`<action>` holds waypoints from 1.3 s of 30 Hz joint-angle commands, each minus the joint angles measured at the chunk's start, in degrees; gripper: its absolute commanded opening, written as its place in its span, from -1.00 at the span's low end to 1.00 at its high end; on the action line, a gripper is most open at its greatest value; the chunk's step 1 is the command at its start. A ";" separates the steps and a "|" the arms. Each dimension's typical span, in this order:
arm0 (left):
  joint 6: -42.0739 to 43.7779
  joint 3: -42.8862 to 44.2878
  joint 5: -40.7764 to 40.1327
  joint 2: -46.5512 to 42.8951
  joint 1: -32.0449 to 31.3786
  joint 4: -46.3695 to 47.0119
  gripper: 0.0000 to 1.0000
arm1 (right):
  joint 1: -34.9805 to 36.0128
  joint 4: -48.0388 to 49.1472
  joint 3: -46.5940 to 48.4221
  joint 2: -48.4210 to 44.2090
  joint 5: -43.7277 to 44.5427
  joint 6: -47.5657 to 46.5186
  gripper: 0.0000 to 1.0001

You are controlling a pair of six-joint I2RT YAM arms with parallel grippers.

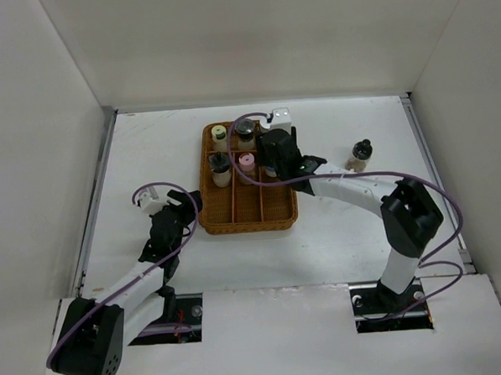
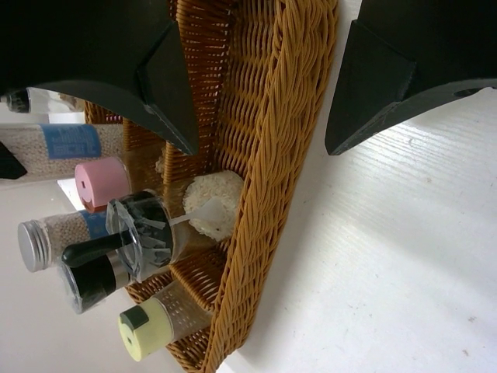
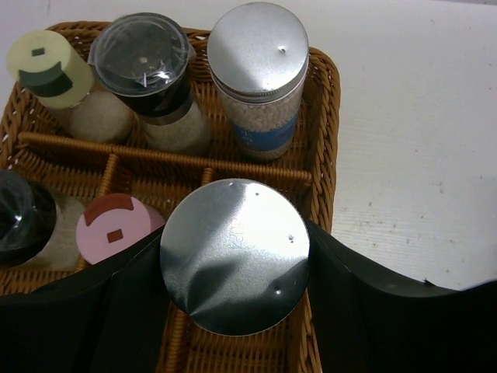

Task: Organize the condiment bottles

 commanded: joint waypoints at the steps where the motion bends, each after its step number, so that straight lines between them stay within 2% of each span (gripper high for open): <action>1: 0.40 0.66 -0.32 0.21 -0.01 2.37 0.30 | -0.70 8.38 1.95 1.33 0.69 0.96 -0.07; 4: 0.40 0.49 0.04 -0.05 0.25 2.37 0.30 | -0.79 8.73 1.68 2.65 0.34 1.76 -0.01; 5: 0.40 0.40 0.04 -0.32 0.25 2.28 0.30 | -0.71 8.73 1.51 2.74 0.43 1.84 0.06; 7: 0.49 0.57 -0.32 -0.23 0.08 2.37 0.30 | -0.53 8.73 0.80 2.13 0.78 2.19 0.35; 13: 0.49 0.92 -0.14 0.47 0.08 2.37 0.30 | -0.53 7.41 -1.21 -4.18 0.87 2.28 0.75; 17: 0.49 0.84 0.39 0.30 0.16 2.37 0.30 | -0.62 6.88 -4.20 -11.65 1.22 1.76 0.81; 20: 0.57 0.66 -0.14 -0.41 0.08 2.37 0.29 | -3.94 7.50 -8.94 -18.77 2.19 2.28 0.68; 22: 0.57 0.92 0.30 0.38 -0.10 2.45 0.26 | -7.63 7.68 -11.49 -21.68 1.93 2.72 0.34; 24: 0.57 0.92 0.56 0.38 -0.36 2.45 0.25 | -12.20 6.10 -13.60 -23.53 2.45 3.34 -0.18; 25: 0.57 0.92 0.30 0.30 -0.36 2.45 0.25 | -14.65 4.18 -14.31 -24.15 3.50 3.77 -0.30; 26: 0.57 0.92 0.12 0.38 -0.36 2.45 0.25 | -16.94 2.25 -14.75 -24.24 5.16 4.30 -0.34; 28: 0.57 1.10 0.56 1.00 -0.36 2.54 0.25 | -21.51 -0.14 -15.37 -23.55 7.89 5.01 -0.23; 31: 0.57 0.84 0.48 0.30 -0.28 2.54 0.26 | -26.62 -0.15 -16.16 -21.09 8.43 5.01 0.42; 32: 0.57 0.75 0.30 0.12 0.07 2.54 0.26 | -28.11 0.03 -16.16 -19.78 7.73 5.01 0.55; 34: 0.57 0.75 0.56 0.38 0.34 2.54 0.27 | -30.66 0.12 -15.46 -16.79 5.63 5.27 0.70; 39: 0.57 0.75 0.56 0.38 0.16 2.54 0.28 | -33.83 -0.24 -13.18 -10.37 -0.44 6.76 0.81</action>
